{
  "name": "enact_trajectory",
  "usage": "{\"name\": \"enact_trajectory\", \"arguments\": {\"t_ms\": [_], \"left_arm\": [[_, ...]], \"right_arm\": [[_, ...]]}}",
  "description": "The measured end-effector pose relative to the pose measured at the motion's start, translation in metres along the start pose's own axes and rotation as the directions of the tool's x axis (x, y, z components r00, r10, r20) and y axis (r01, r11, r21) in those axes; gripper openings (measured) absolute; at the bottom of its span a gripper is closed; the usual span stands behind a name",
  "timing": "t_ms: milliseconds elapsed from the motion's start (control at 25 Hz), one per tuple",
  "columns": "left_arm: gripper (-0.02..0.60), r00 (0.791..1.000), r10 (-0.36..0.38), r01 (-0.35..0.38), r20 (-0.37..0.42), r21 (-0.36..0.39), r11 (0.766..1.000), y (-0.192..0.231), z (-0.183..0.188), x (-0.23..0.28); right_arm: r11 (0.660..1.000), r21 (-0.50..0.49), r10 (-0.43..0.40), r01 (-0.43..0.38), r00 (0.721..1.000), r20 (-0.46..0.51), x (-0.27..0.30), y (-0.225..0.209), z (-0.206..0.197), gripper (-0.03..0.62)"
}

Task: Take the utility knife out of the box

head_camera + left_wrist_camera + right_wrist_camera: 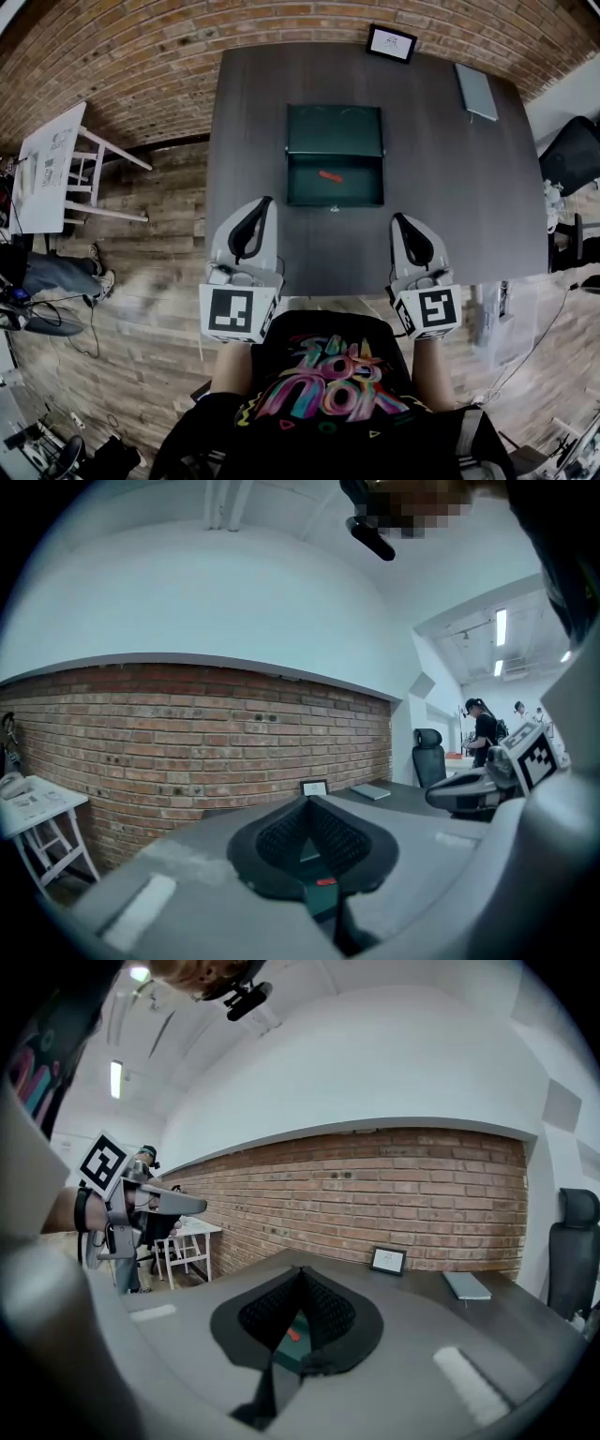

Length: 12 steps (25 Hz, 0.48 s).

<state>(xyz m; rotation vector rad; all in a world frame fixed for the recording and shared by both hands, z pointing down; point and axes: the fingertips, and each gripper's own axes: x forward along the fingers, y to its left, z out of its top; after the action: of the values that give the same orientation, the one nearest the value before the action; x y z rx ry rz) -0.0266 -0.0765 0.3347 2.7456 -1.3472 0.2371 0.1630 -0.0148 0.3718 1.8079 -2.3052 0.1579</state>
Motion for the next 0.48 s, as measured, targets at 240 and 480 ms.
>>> {"name": "enact_trajectory", "arguments": {"t_ms": [240, 480], "left_arm": [[0.002, 0.999, 0.04, -0.04, 0.012, 0.007, 0.999, 0.003, 0.01, 0.037], [0.001, 0.997, 0.065, -0.066, -0.03, -0.02, 0.998, 0.011, 0.014, 0.055]], "right_arm": [[0.997, -0.045, 0.06, -0.059, 0.998, 0.027, 0.039, -0.029, 0.019, 0.0], [0.993, -0.058, 0.103, -0.102, 0.994, 0.018, 0.062, -0.038, 0.029, 0.0]]}}
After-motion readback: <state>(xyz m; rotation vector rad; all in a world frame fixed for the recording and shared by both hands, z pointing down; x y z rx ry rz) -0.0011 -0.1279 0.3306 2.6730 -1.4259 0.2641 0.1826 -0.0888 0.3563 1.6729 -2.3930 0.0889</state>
